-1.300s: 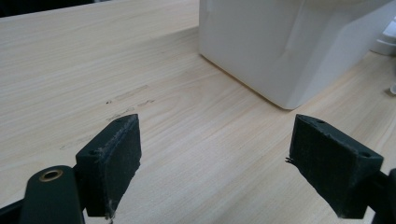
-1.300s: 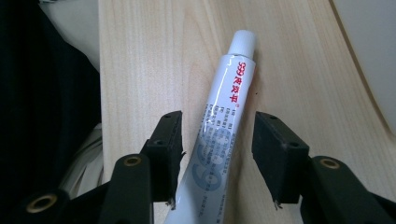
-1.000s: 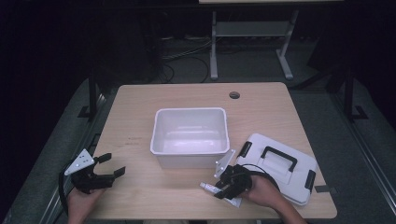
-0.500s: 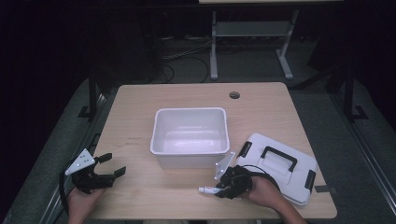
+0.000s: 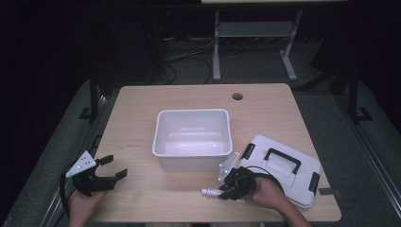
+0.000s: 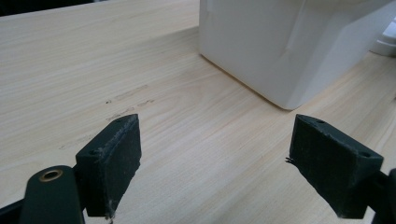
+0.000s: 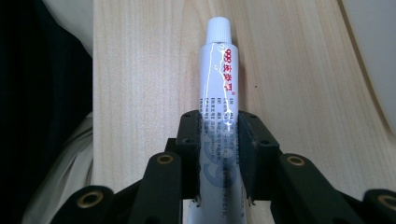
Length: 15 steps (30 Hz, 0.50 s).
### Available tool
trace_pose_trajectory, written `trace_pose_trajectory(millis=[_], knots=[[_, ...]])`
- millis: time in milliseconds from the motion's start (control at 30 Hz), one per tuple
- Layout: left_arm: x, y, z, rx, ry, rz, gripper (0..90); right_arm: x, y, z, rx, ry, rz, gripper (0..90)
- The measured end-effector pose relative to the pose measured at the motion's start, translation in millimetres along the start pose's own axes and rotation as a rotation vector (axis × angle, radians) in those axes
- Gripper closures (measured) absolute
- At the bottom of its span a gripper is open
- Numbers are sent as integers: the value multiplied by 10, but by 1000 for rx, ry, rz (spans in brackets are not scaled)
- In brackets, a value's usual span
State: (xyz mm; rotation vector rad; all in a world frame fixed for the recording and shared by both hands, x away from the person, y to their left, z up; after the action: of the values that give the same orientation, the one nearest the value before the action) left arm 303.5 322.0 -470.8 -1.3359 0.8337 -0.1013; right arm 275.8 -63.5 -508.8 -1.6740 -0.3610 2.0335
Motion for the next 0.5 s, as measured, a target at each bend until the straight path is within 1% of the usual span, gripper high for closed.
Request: trace_pose_trajectory(millis=[133, 167, 300, 333, 500], knots=[[1, -1, 0, -2, 0, 1, 160, -2, 5, 5, -2, -12, 1, 712], [0, -3, -1, 0, 0, 0, 160, -4, 1, 18, -4, -23, 1, 712], [5, -3, -7, 2, 1, 0, 160, -12, -4, 28, -10, -30, -5, 713], [8, -2, -7, 2, 2, 0, 160, -20, -4, 34, -15, -41, -9, 713], [19, 2, -12, -2, 4, 3, 160, -51, -8, 42, -11, -44, -14, 713]])
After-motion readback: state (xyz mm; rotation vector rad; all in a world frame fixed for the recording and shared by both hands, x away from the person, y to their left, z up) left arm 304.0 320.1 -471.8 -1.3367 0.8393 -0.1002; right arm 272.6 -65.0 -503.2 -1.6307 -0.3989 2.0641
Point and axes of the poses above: each handheld gripper's, and its own axes: x roughly forward along the jaws, y roughly out of its underside, z roughly to its left, the point moved 7 cm from there along x, roughly forward along the jaws, and after that the axes turned 5 degrees about -y, right-handed, at the moved point
